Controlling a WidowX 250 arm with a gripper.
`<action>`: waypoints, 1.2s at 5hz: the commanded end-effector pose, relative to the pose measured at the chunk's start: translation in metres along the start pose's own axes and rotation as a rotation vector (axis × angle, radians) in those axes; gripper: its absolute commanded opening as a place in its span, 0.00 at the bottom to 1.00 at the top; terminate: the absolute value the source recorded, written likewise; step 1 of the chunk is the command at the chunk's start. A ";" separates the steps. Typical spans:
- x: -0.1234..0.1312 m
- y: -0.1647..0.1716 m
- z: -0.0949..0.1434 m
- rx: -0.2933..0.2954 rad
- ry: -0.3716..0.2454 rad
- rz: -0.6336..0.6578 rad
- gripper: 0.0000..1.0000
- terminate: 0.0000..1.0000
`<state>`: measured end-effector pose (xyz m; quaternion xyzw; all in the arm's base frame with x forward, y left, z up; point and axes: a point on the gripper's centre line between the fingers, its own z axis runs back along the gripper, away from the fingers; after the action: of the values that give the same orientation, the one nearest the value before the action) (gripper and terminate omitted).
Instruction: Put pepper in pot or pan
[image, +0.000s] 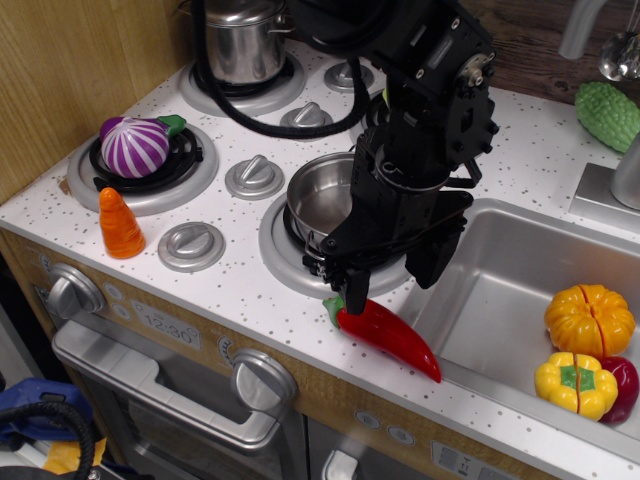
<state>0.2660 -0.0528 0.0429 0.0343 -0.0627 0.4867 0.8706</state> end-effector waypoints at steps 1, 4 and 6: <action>0.000 0.000 0.000 0.000 0.000 0.000 1.00 0.00; -0.011 0.006 -0.024 -0.059 -0.005 0.092 1.00 0.00; -0.016 0.010 -0.036 -0.089 -0.004 0.155 1.00 0.00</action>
<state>0.2491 -0.0555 0.0005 0.0018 -0.0813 0.5563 0.8270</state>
